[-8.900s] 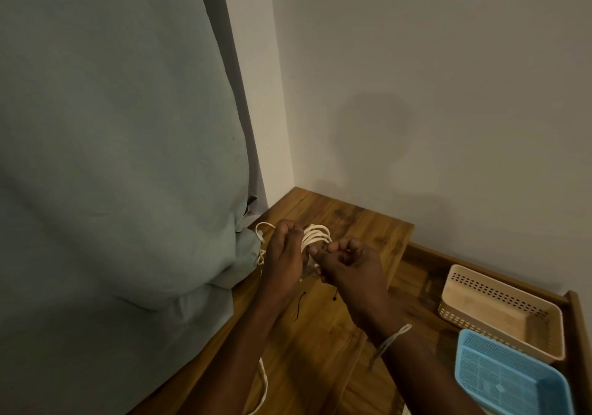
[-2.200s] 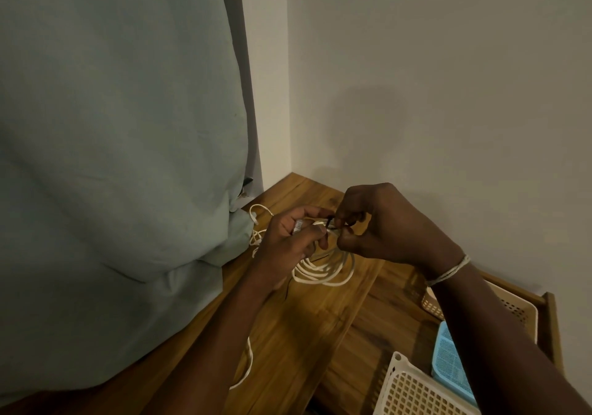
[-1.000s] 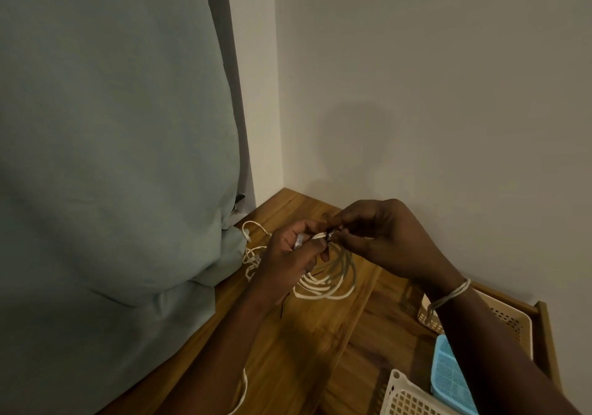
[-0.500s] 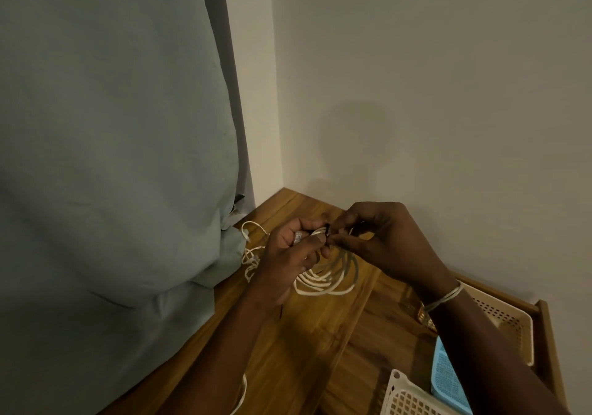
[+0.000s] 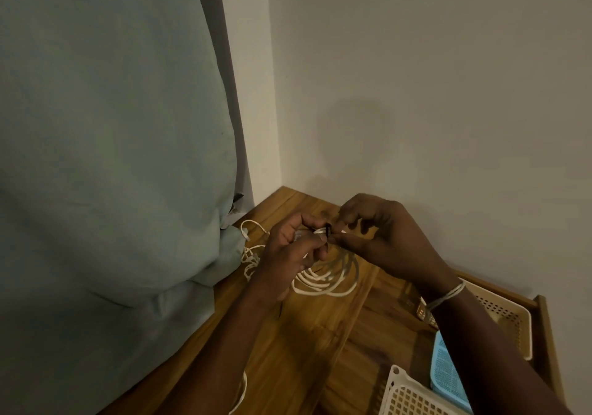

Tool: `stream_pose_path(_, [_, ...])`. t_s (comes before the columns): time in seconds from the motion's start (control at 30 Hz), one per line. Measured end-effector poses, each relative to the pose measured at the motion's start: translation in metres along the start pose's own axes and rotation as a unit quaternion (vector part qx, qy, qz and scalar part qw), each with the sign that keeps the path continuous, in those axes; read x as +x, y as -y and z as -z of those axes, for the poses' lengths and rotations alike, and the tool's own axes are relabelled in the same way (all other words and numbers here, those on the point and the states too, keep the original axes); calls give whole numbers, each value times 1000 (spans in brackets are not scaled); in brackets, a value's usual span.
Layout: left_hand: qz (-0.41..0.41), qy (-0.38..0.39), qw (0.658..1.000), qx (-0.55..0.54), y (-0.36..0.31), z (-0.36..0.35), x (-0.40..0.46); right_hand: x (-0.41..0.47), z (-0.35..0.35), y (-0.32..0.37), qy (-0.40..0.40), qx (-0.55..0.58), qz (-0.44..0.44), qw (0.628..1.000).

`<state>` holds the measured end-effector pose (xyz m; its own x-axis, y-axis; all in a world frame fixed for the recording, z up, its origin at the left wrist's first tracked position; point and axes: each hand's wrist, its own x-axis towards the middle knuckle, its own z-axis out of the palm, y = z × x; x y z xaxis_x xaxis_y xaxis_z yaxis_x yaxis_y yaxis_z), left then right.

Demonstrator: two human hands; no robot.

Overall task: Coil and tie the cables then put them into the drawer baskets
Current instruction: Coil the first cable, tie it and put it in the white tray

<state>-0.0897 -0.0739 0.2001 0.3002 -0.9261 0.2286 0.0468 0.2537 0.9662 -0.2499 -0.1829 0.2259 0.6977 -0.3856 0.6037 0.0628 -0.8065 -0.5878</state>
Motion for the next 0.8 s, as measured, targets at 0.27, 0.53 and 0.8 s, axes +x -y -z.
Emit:
stream_pose_path(0.27, [35, 25, 999, -5, 9, -22, 6, -2, 11, -7, 64, 110, -133, 983])
stream_pose_path(0.53, [69, -6, 995, -75, 36, -46, 7, -38, 14, -22, 61, 37, -99, 992])
stream_pose_path(0.8, [108, -9, 988, -114, 59, -69, 27, -70, 30, -39, 46, 35, -145, 988])
